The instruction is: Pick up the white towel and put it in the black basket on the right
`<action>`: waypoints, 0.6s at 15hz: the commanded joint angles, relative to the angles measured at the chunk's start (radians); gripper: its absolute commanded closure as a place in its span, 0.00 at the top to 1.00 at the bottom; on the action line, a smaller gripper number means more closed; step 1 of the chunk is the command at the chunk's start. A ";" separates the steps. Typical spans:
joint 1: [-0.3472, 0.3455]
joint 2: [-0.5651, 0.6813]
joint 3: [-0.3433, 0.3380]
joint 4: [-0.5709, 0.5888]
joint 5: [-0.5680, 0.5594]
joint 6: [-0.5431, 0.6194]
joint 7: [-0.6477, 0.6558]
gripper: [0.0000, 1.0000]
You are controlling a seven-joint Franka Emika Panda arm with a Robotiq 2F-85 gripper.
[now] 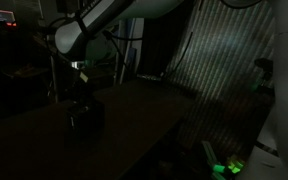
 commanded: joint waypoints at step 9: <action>0.025 -0.047 -0.023 -0.003 -0.041 -0.048 0.040 0.13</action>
